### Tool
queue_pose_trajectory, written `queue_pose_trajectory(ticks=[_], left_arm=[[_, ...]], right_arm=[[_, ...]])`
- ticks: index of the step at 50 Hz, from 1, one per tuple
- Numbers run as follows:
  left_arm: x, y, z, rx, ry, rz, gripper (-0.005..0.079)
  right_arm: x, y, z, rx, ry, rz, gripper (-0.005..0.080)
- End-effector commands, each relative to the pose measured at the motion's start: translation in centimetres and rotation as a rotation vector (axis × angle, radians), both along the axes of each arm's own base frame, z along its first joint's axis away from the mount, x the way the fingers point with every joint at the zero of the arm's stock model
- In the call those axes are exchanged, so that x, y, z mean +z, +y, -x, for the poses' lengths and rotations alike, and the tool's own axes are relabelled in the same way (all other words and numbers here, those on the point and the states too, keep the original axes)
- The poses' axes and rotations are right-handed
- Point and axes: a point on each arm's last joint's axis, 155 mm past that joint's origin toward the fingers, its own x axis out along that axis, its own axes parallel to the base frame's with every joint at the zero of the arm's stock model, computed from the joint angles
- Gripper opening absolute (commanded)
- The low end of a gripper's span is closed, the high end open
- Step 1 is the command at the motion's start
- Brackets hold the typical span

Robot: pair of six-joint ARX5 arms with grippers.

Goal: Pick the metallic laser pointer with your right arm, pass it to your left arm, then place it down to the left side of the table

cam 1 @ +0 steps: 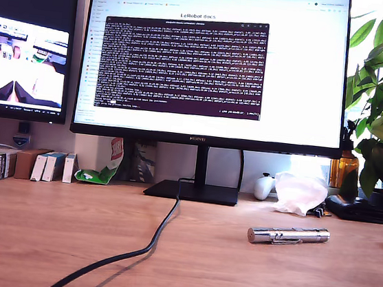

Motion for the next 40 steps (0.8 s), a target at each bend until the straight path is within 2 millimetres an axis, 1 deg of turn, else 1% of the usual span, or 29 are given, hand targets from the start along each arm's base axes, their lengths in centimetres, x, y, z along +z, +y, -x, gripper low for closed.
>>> queue_pose_trajectory(ticks=[1,20,24,25,31,36,39,40], left_arm=[[-1.9,0.0,0.1,0.000,0.048,0.006,-0.0019],[-1.8,-0.1,0.1,-0.004,0.045,0.009,-0.0019],[-1.2,-0.3,-0.1,-0.010,0.019,0.027,-0.0019],[-1.0,-0.4,-0.1,-0.012,0.008,0.054,-0.0019],[1.7,-1.4,-0.6,-0.059,-0.096,0.120,-0.0019],[5.1,-3.2,-0.6,-0.161,-0.225,0.143,-0.0019],[7.5,-4.3,-0.2,-0.232,-0.320,0.133,-0.0019],[8.4,-5.0,0.0,-0.274,-0.352,0.125,-0.0019]], right_arm=[[-0.7,0.1,-0.1,0.004,0.005,-0.004,-0.0010],[-0.4,0.1,-0.1,0.004,-0.005,-0.005,-0.0010],[0.4,0.2,-0.2,0.006,-0.037,-0.007,-0.0010],[0.8,0.2,-0.3,0.007,-0.055,-0.006,-0.0010],[3.9,0.1,-0.4,0.006,-0.175,-0.002,-0.0010],[6.4,0.2,-0.1,0.007,-0.251,0.000,-0.0010],[7.8,0.2,0.2,0.008,-0.280,0.001,-0.0010],[8.3,0.2,0.3,0.009,-0.289,0.002,-0.0010]])
